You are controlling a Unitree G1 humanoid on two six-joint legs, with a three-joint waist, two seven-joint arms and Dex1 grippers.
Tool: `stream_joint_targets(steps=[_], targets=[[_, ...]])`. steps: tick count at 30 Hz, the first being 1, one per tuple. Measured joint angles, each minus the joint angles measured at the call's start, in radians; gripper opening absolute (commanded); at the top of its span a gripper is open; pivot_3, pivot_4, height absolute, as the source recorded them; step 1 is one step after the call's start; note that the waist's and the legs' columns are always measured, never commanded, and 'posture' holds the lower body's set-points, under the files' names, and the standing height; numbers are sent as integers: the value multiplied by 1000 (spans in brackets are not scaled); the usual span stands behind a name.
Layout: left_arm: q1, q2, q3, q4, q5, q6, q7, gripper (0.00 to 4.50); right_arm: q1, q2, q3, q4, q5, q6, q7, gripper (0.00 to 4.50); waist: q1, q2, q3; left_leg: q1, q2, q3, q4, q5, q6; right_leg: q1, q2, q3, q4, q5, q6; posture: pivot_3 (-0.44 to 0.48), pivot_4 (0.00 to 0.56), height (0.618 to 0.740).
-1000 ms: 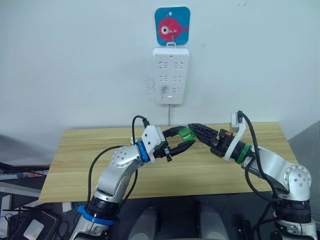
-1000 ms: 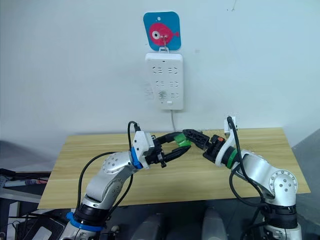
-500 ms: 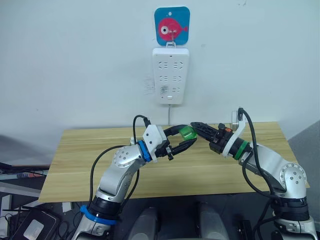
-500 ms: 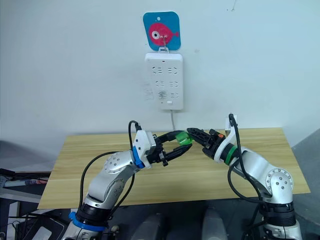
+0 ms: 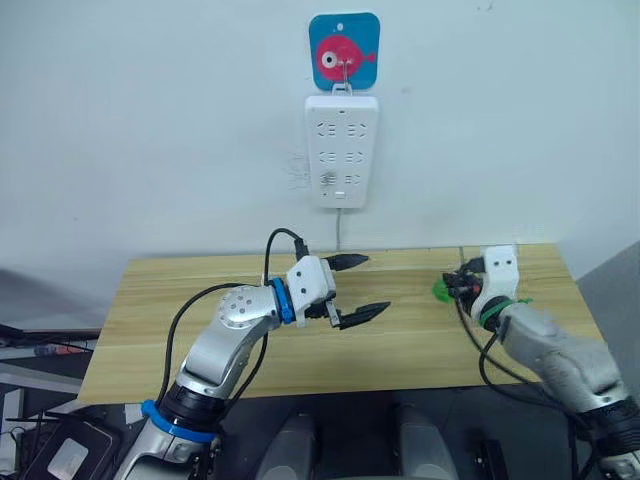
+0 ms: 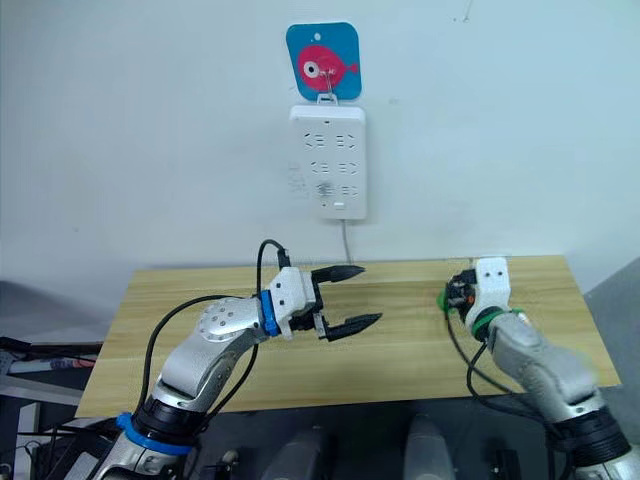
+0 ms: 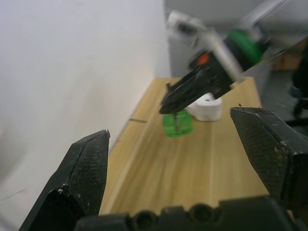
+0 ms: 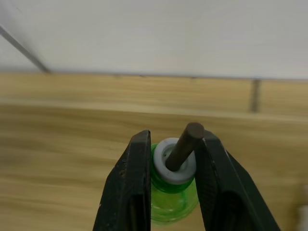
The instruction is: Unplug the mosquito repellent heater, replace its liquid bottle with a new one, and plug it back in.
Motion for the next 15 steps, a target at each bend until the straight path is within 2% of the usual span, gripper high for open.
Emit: stream_joint_targets(steps=[5,11,15], targets=[[-12,-14,-14,9,24,-6,-1,4500,-60,144,30,324,-289,-249,24,821,0,0,0,0,0,0,0,0,0,0,0,0,0,0,0,90,250,740],[-18,-5,-8,11,25,-6,-8,4500,-129,232,-49,536,-399,-401,62,821,1,1,1,0,0,-4,0,0,-1,0,-1,0,0,0,0,103,249,740],[-10,9,-5,11,25,-4,-9,4500,-124,257,-107,565,-417,-440,116,2212,1,1,1,0,0,-6,-1,0,-1,0,-1,1,0,0,0,101,246,740]])
